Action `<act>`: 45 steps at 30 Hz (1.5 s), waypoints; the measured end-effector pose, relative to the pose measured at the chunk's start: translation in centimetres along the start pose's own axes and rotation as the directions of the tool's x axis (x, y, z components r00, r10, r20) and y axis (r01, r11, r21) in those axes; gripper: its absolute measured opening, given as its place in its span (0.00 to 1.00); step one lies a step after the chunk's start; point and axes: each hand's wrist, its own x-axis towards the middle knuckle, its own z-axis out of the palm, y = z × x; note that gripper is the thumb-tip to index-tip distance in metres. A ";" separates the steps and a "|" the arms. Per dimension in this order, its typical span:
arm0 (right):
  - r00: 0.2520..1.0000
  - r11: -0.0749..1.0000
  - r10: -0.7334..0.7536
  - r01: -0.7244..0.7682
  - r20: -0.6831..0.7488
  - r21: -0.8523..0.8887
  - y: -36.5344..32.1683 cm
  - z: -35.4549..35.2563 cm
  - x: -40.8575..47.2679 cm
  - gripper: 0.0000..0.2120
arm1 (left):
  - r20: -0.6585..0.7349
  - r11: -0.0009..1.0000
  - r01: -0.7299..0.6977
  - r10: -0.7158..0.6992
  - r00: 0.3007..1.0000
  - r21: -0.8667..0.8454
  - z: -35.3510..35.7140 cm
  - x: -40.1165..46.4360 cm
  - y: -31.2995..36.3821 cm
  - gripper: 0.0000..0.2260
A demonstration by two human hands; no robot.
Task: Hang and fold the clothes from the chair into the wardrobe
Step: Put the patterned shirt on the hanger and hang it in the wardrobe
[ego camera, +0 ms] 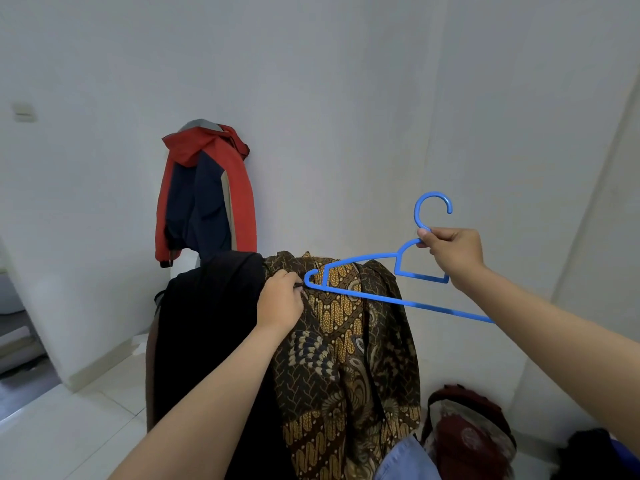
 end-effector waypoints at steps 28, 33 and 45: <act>0.996 0.999 0.009 -0.005 -0.084 0.043 -1.4 -2.7 1.2 0.06 | 0.275 0.987 0.134 -0.153 0.949 0.089 -0.1 6.1 -0.7 0.28; 0.998 0.999 0.019 -0.015 -0.068 0.051 -1.1 -2.5 1.0 0.06 | 0.217 0.989 0.098 -0.072 0.973 -0.111 -0.7 4.3 -0.9 0.23; 0.997 0.997 0.050 -0.047 -0.055 0.059 -0.9 -1.4 -0.3 0.05 | 0.094 0.972 0.066 -0.089 0.992 0.226 -2.1 1.6 -0.7 0.26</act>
